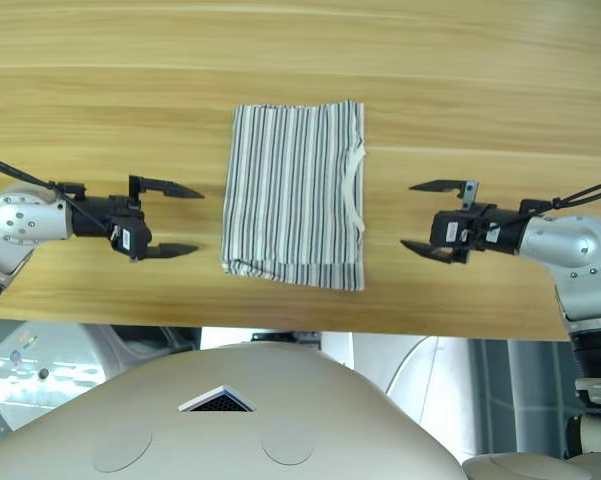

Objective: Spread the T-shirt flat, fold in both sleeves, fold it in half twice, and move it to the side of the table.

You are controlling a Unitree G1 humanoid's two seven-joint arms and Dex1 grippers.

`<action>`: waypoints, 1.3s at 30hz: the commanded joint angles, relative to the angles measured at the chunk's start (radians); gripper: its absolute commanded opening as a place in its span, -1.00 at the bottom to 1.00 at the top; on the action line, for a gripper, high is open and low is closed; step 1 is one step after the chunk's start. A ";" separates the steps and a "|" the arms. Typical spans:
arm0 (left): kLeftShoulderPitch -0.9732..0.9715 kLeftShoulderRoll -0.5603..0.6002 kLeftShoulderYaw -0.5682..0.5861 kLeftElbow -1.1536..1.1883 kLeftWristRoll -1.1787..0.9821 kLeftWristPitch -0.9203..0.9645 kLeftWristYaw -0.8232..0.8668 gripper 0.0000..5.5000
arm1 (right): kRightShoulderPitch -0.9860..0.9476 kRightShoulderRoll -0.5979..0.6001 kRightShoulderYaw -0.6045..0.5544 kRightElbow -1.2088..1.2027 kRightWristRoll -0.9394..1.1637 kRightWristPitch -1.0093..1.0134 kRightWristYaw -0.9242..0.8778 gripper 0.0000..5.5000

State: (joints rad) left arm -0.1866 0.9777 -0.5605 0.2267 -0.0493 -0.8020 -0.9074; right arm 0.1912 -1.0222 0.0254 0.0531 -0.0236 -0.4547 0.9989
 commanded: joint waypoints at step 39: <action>0.037 -0.236 0.016 0.089 0.343 -0.114 0.062 0.35 | 0.005 0.102 0.238 -0.082 -0.108 -0.071 -0.073 0.55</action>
State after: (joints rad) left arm -0.1579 0.7335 -0.5252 0.2817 0.2329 -0.9368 -0.8306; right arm 0.1941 -0.9192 0.2462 -0.0525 -0.0755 -0.5554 0.9171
